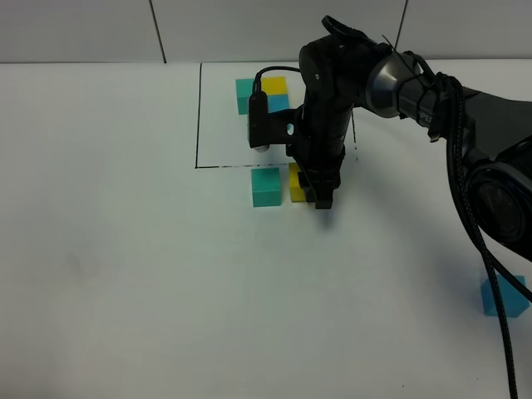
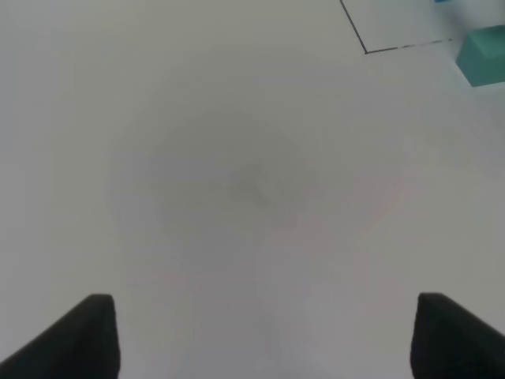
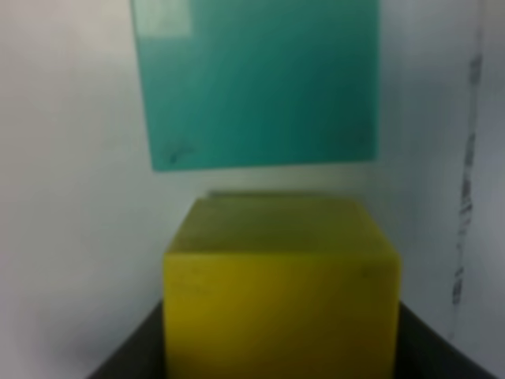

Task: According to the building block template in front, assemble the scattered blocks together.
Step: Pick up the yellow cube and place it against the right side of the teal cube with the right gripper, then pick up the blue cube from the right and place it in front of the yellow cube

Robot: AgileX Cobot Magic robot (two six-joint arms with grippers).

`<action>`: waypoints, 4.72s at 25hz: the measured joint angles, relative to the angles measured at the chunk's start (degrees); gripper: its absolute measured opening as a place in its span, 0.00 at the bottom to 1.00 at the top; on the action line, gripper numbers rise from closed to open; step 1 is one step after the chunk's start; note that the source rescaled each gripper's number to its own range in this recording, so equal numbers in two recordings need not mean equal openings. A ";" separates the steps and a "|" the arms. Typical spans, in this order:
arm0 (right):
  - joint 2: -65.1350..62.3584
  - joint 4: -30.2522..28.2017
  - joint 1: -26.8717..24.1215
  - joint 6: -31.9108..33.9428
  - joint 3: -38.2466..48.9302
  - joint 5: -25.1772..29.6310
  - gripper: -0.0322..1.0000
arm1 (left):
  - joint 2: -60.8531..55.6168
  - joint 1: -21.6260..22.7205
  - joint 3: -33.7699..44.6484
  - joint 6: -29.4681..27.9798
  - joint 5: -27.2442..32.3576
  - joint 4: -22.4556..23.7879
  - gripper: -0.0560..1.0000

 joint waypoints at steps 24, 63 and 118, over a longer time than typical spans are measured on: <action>1.61 2.28 -0.05 -0.08 -0.56 -0.59 0.04 | 0.00 0.00 0.00 0.00 0.00 0.00 0.77; 2.46 3.23 0.43 0.80 -1.16 -1.24 0.04 | 0.00 0.00 0.00 0.00 0.00 0.00 0.77; -41.28 1.96 -20.04 58.52 56.06 -20.45 0.64 | 0.00 0.00 0.00 0.00 0.00 0.00 0.77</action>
